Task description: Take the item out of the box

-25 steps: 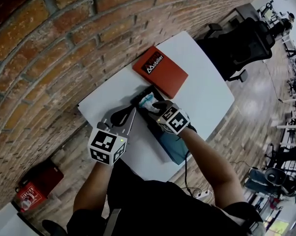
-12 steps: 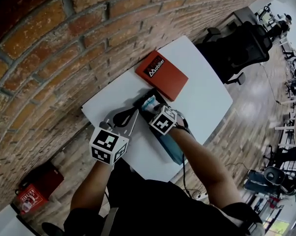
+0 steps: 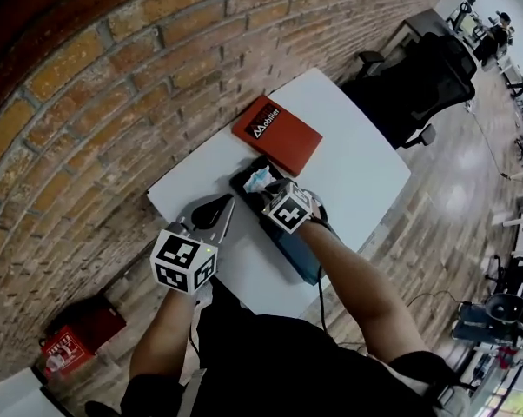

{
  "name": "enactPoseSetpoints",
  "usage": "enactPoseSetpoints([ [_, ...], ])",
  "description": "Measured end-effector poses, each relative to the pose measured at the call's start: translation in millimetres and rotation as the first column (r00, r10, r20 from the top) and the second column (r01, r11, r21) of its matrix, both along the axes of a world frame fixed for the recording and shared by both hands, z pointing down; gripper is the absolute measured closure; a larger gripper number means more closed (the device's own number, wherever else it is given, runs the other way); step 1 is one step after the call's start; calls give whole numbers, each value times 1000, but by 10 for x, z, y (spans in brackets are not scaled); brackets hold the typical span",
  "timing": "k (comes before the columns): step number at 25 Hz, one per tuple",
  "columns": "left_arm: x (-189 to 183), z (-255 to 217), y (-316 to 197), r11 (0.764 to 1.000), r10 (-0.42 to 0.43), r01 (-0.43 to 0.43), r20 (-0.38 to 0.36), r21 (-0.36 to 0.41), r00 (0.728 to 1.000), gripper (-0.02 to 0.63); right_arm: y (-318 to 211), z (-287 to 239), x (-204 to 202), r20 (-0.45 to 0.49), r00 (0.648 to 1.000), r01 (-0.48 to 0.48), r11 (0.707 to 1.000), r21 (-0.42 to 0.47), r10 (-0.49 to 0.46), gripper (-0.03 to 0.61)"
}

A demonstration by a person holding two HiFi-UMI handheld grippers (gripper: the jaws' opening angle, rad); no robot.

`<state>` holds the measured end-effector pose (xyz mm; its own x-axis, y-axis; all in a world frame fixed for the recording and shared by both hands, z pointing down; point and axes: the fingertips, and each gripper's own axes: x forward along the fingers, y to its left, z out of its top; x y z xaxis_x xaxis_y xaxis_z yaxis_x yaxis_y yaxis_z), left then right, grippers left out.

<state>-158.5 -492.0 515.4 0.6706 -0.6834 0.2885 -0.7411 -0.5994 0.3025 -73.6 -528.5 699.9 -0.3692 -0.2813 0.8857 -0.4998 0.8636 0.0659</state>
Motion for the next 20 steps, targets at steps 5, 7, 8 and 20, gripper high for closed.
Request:
enactPoseSetpoints([
  [5,174,-267,236,999,-33,33,2,37,999,607,26,-575,133,176,983,-60,996,59,49,548],
  [7,288,-372,336,998,-37,37,2,55,999,607,68,-815,231,241,968,-95,993,74,74,548],
  [8,348,-423,380,997,-38,38,3,65,999,607,92,-930,286,267,960,-108,991,84,82,548],
  [20,908,-993,703,986,-43,35,50,163,998,606,707,-1852,998,498,864,-173,972,159,73,552],
])
